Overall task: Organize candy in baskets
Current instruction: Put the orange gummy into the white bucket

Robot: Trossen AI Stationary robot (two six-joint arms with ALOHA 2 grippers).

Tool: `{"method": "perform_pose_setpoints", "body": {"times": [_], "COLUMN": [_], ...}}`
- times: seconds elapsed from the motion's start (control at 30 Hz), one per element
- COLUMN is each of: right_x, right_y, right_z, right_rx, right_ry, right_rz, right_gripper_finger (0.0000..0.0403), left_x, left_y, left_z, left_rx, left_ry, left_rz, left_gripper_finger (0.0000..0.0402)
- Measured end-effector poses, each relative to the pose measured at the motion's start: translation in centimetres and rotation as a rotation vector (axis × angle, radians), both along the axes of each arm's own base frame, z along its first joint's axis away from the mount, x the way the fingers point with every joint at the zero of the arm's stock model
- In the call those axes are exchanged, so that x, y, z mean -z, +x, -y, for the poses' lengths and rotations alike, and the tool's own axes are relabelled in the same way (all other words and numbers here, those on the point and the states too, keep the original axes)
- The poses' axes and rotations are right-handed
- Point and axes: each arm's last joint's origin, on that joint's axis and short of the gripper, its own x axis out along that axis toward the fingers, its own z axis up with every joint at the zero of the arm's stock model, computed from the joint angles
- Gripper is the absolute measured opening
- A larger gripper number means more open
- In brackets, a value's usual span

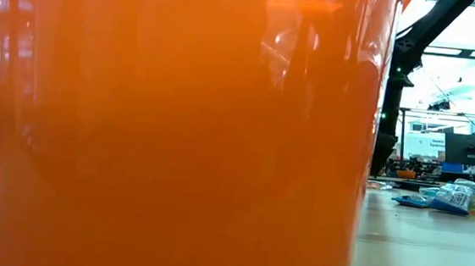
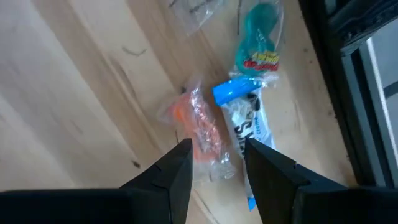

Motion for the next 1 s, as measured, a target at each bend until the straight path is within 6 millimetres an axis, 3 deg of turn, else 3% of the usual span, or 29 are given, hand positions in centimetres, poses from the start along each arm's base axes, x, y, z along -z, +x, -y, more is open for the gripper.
{"method": "perform_pose_setpoints", "body": {"times": [0.67,1.0], "right_x": [-0.56,-0.88], "right_y": [-0.15,0.2], "right_z": [-0.89,-0.96], "right_rx": [0.027,-0.012], "right_ry": [0.156,0.216], "right_rz": [0.018,0.117], "right_gripper_finger": [0.0139,0.0139], "left_x": [0.04,0.04], "left_y": [0.01,0.01], "left_z": [0.06,0.06], "left_rx": [0.022,0.022], "left_ry": [0.0,0.0], "left_rz": [-0.004,-0.004], "left_gripper_finger": [0.0055,0.0055]}}
